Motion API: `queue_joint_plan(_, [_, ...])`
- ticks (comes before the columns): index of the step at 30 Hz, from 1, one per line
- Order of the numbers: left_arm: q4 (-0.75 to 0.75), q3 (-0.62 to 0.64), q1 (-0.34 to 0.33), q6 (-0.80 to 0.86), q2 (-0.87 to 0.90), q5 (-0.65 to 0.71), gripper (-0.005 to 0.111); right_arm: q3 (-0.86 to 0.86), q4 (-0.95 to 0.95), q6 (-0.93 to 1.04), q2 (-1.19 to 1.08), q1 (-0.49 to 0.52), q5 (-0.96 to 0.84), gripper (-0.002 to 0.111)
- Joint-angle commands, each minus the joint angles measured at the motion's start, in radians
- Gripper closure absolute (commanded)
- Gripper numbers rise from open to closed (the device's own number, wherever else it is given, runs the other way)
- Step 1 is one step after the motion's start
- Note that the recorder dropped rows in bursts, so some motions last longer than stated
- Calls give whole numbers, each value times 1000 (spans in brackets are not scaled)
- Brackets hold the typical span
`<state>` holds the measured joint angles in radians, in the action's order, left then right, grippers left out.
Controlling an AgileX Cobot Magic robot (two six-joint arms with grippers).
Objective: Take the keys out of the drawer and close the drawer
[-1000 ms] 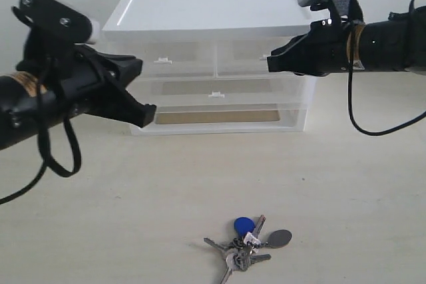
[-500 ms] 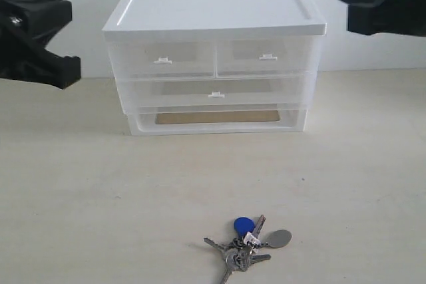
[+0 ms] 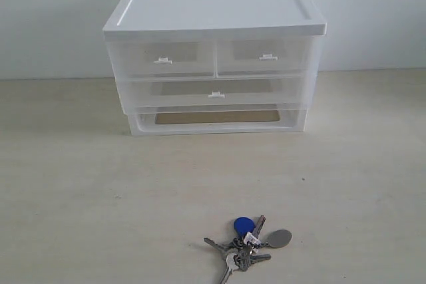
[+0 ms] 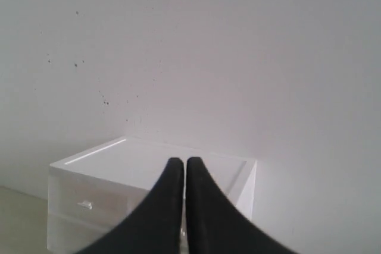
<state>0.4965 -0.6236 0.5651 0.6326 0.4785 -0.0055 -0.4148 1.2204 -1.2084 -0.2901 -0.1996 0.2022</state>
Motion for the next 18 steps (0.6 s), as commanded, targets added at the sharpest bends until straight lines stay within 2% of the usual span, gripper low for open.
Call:
queue_joint_plan(1, [11,4,-3,-54,-126,109,102,84,-11,-24,163,1,-34,108])
queue_joint_plan(5, [11,4,-3,-57,-211,215,102,136,-11,-69,288,1,-58,108])
queue_joint_plan(8, [11,4,-3,-57,-252,273,102,153,-11,-73,290,-1,-50,108])
queue_joint_plan(18, [11,4,-3,-57,-386,290,102,162,-11,-104,290,-1,-66,108])
